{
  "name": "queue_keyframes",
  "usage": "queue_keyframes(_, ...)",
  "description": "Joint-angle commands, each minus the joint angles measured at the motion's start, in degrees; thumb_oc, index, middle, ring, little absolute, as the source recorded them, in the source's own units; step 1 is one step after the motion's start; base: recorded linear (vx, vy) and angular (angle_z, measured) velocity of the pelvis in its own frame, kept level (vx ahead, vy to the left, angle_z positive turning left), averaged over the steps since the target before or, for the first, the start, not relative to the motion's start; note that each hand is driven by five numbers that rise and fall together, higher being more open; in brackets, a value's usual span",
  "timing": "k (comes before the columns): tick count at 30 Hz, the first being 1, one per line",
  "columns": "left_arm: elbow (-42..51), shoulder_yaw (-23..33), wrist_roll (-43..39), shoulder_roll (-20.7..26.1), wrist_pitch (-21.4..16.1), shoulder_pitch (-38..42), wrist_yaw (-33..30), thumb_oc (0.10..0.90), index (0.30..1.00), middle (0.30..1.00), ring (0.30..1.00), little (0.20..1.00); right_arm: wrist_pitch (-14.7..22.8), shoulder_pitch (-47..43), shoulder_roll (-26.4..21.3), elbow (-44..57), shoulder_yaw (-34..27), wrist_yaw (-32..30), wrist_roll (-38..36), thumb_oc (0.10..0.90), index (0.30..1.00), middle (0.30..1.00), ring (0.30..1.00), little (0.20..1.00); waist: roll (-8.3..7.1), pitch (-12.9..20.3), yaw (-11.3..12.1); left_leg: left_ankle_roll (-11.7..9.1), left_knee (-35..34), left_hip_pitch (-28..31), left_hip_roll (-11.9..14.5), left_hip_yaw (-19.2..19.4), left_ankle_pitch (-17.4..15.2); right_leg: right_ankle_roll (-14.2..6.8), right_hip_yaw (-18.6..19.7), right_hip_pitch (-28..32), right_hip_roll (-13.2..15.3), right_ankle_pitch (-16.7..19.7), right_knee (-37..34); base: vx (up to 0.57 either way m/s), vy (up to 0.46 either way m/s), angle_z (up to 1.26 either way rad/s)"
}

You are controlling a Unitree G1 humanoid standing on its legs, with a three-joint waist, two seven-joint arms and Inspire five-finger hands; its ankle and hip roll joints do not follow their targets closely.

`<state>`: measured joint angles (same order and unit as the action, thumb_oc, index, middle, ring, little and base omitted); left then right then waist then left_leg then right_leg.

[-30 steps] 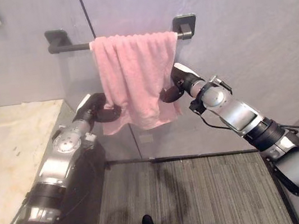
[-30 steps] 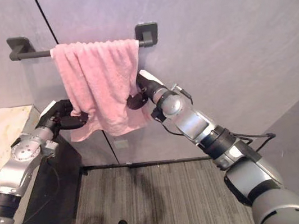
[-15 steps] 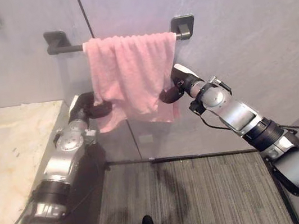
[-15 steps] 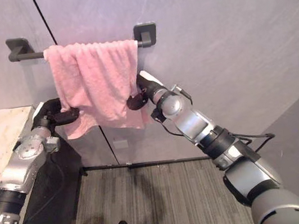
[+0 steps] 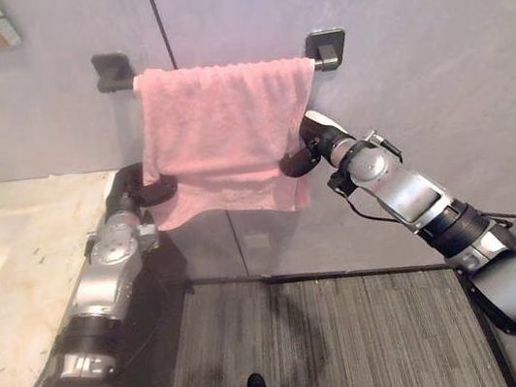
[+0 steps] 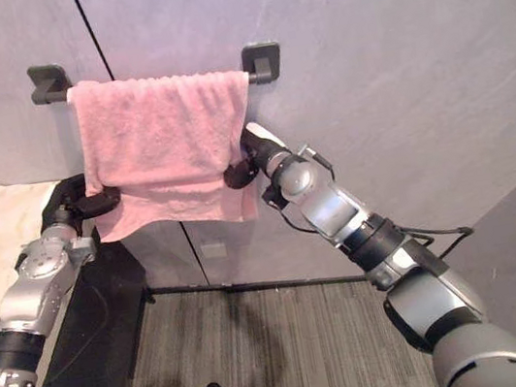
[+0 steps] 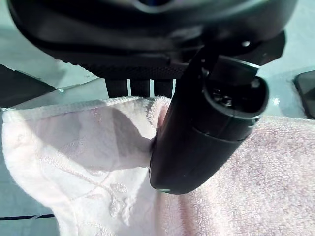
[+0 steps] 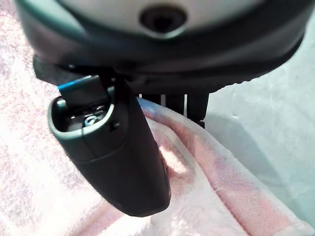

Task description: Organize the bathroom.

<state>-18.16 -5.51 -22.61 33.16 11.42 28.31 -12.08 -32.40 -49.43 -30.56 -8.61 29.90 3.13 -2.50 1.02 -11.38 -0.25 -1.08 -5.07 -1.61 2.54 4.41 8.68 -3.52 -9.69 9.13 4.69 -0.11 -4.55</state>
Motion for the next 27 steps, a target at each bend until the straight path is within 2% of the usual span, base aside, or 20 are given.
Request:
queue_keyframes(1,-1.3,4.0,1.6,2.9,-5.0,1.3,-0.1,0.400,0.300,0.300,0.300,0.300,1.7,-8.6,-0.4,0.1,-1.6,-3.8,4.3,0.400,0.300,0.300,0.300,0.300,-0.05,6.7,1.0,-2.8,0.1,6.7,4.8,3.3,-4.8,-0.2,2.8,-5.3,2.1,4.4,-0.5,0.00,0.000,0.00)
queue_keyframes(7,0.4,3.0,2.5,3.2,-3.3,1.1,4.4,0.400,0.300,0.300,0.300,0.300,1.8,-8.2,-1.3,0.9,-2.3,-3.2,4.1,0.400,0.300,0.300,0.300,0.300,0.16,6.3,0.6,-2.8,0.1,6.4,4.8,3.5,-4.7,-0.2,3.1,-5.8,2.1,4.6,-0.5,0.00,0.000,0.00)
queue_keyframes(9,0.8,2.9,2.0,3.4,-2.9,1.1,5.5,0.496,0.444,0.444,0.444,0.444,1.7,-8.1,-1.5,1.3,-2.4,-3.0,3.9,0.408,0.312,0.312,0.312,0.312,0.25,6.2,0.5,-2.8,0.1,6.4,4.8,3.6,-4.7,-0.2,3.2,-5.9,2.1,4.6,-0.5,0.00,0.000,0.00)
queue_keyframes(10,1.1,2.9,2.1,3.2,-2.5,1.0,6.1,0.582,0.573,0.573,0.573,0.573,1.8,-7.9,-1.7,1.5,-2.6,-2.6,4.0,0.486,0.429,0.429,0.429,0.429,0.34,6.1,0.4,-2.8,0.1,6.3,4.7,3.7,-4.7,-0.2,3.3,-6.0,2.2,4.7,-0.4,0.00,0.000,0.00)
queue_keyframes(11,1.6,2.6,2.1,2.9,-2.1,0.9,6.3,0.800,0.900,0.900,0.900,0.900,1.8,-7.7,-1.5,1.9,-2.6,-2.4,4.4,0.800,0.900,0.900,0.900,0.900,0.42,6.0,0.3,-2.7,0.1,6.3,4.7,3.7,-4.6,-0.2,3.4,-6.1,2.2,4.7,-0.4,0.00,0.000,0.00)
queue_keyframes(27,3.4,-0.1,3.7,2.8,2.3,0.5,11.5,0.800,0.900,0.900,0.900,0.900,-0.6,-6.1,-1.4,3.4,-3.2,-1.5,5.5,0.800,0.900,0.900,0.900,0.900,1.25,5.1,-0.8,-2.5,0.1,6.3,4.2,4.3,-5.1,-0.4,4.3,-6.6,2.4,4.6,-0.2,0.00,0.001,-0.01)
